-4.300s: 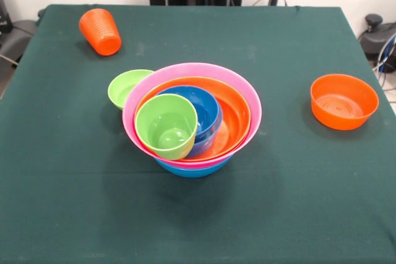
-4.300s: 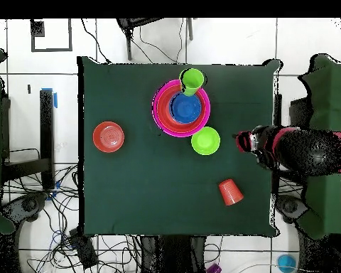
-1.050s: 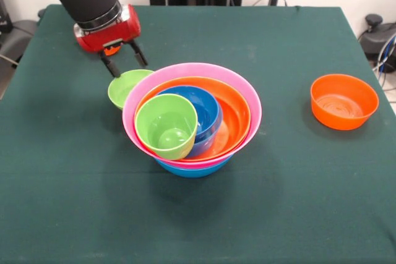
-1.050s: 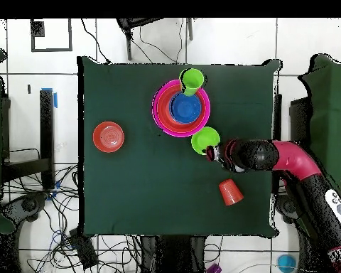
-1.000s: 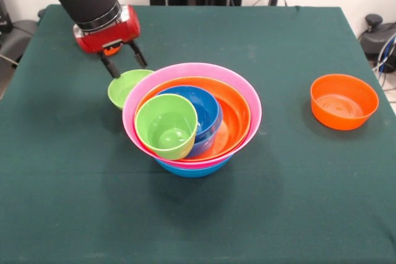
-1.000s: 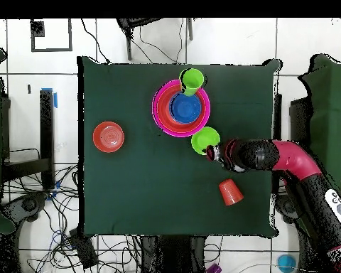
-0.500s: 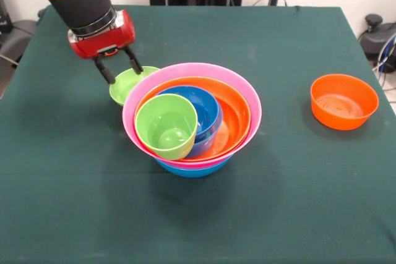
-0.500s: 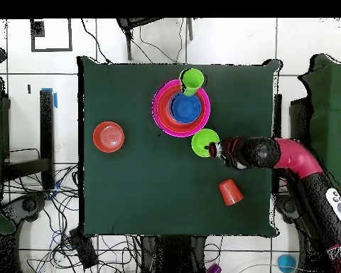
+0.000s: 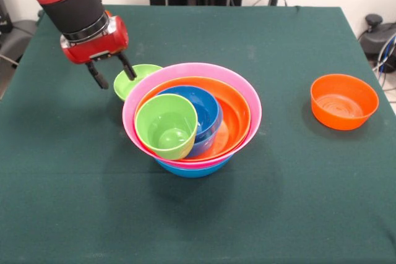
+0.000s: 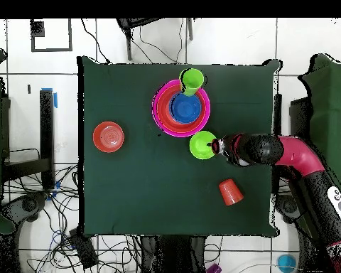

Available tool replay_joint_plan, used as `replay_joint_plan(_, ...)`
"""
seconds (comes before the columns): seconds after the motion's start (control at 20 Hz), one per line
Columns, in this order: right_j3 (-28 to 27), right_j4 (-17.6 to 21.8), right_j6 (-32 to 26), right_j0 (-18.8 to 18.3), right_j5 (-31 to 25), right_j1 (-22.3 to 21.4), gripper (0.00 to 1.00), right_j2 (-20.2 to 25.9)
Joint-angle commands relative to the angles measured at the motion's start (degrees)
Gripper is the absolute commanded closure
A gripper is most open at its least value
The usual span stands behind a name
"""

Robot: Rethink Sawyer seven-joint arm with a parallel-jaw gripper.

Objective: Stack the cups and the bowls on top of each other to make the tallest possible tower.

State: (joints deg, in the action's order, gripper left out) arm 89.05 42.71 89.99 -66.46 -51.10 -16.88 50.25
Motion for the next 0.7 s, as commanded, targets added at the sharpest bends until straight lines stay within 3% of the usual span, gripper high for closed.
replay_joint_plan(0.05,-6.12,3.6,-24.01,3.15,-6.53,2.6,0.0,-2.15)
replay_joint_plan(0.4,-8.74,3.6,-30.03,2.9,-9.04,4.21,0.0,-0.84)
replay_joint_plan(0.7,-8.66,2.36,-30.03,3.93,-8.94,5.39,0.0,-1.02)
